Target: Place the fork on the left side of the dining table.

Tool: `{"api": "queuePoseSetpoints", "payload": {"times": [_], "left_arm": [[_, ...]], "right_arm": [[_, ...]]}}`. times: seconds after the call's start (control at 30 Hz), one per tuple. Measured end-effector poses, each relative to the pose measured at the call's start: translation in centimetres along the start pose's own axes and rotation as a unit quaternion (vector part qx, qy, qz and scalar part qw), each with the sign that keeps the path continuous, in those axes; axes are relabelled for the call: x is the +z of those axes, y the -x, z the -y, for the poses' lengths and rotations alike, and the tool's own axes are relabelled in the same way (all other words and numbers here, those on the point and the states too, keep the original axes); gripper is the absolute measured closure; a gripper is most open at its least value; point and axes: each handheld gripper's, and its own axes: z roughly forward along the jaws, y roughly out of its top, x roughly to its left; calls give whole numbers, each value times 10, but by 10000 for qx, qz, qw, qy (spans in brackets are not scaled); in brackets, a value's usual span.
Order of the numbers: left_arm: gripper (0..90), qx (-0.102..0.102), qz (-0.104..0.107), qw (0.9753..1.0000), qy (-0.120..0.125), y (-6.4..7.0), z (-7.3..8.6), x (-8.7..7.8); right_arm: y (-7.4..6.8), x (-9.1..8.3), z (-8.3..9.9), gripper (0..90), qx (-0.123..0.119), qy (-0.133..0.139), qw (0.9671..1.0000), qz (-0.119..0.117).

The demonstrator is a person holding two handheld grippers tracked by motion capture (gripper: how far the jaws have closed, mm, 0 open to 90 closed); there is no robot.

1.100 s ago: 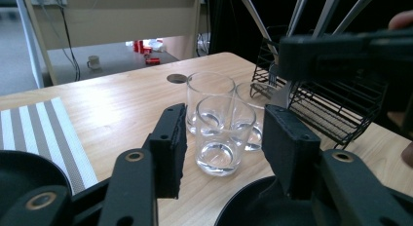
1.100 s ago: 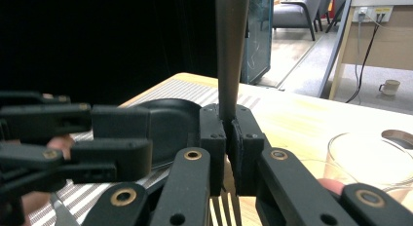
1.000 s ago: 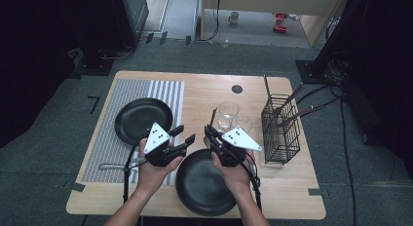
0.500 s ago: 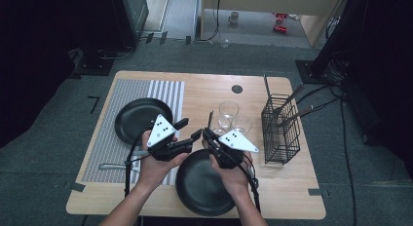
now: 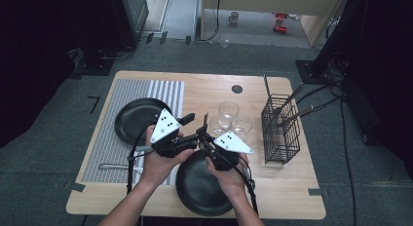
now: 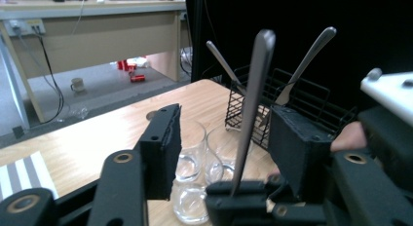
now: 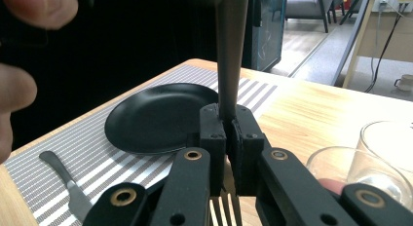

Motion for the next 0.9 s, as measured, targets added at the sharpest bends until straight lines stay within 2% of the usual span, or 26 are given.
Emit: {"api": "queuePoseSetpoints", "payload": {"times": [0.23, 0.37, 0.5, 0.73, 0.9], "left_arm": [[559, 31, -64, 10000, 1, 3, -7, 4], [590, 51, -80, 9999, -54, 6, -7, 7], [659, 49, -75, 10000, -34, 7, -6, 8], [860, 36, -112, 9999, -6, 7, -5, 8], [881, 126, -106, 9999, 36, 8, -4, 6]], "right_arm": [[-4, 1, 0, 861, -28, -10, 10000, -51], [-6, 1, 0, 861, -85, -12, 10000, -51], [-7, 0, 0, 861, -124, -7, 9999, -55], [-8, 1, 0, 861, -149, -29, 9999, -55], [-9, 2, 1, 856, -151, -7, 9999, -68]]}}
